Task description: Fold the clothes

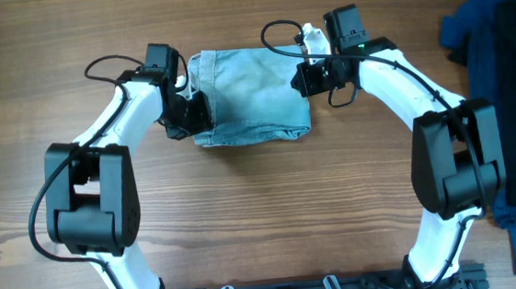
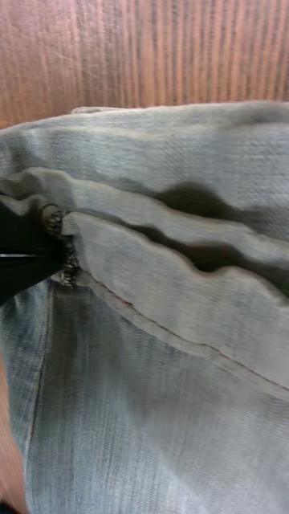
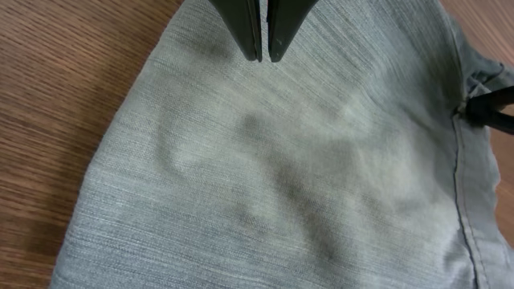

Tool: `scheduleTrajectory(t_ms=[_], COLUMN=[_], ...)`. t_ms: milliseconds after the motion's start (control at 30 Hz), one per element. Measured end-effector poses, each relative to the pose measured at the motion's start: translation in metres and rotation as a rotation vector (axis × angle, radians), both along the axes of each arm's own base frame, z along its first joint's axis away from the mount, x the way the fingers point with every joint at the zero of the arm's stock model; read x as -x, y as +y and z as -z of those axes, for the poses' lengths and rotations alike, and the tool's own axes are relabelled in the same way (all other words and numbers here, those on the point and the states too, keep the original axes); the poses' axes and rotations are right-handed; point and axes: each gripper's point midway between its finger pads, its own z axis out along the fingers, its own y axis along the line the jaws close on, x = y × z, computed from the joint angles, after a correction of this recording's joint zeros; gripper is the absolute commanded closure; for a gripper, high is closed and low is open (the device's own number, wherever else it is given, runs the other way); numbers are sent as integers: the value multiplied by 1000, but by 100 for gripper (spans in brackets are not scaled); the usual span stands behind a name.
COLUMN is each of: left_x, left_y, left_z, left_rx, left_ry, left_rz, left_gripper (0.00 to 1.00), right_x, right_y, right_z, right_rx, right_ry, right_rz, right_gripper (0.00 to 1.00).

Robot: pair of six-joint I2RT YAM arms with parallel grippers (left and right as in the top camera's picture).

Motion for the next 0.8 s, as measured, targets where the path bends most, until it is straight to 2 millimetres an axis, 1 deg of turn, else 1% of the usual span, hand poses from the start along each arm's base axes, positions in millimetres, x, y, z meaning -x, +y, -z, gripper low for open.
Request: scheduleTrajectory(t_ms=[67,133,200,233,267,300,333,367,400,433,467,500,533,600,633,667,700,800], left_x=[3,4,-7,-22,-32,-37,-60,-70,-80,-90,-99,-106,-111,-123,-128,-134,-138,-149], left_y=[-1,-2,-5,-9,-10,-11,-15,-16,-17,-18,-18,-19,-20,-24,-26,-28,-30,-33], left_z=[-3,-12,-32,-53,-69,-75,-121,-142,-159,-173,-182,-184,-181,-167,-159,-144,-133,-87], left_rx=[5,15,37,56,67,73,102,111,120,125,128,130,130,129,130,126,125,117], left_ry=[15,12,-53,-146,-215,-246,-418,-504,-579,-645,-696,-721,-730,-738,-736,-723,-715,-663], left_rz=[-1,-3,-3,-2,-2,-3,-2,-1,-3,-5,-7,-10,-12,-10,-8,-6,-5,-5], left_gripper=[96,96,93,90,87,86,86,87,90,91,91,91,92,92,92,93,93,95], right_x=[0,0,-1,-1,-3,-6,-8,-10,-13,-16,-19,-23,-25,-29,-30,-31,-32,-34], right_y=[-1,-2,-4,-6,-9,-17,-23,-30,-39,-49,-60,-73,-82,-103,-111,-119,-127,-147], right_z=[1,1,1,1,1,1,2,2,2,2,2,2,2,2,3,3,3,6], right_rx=[4,9,11,10,8,4,2,-1,-1,-2,-2,-2,-2,-1,0,1,10,49], right_ry=[3,4,4,6,10,20,25,29,32,35,38,38,38,40,42,43,42,40], right_rz=[2,5,12,20,32,68,91,110,136,166,196,223,243,295,315,335,354,400], right_gripper=[96,96,95,95,95,88,79,66,48,40,34,30,22,0,1,1,0,0])
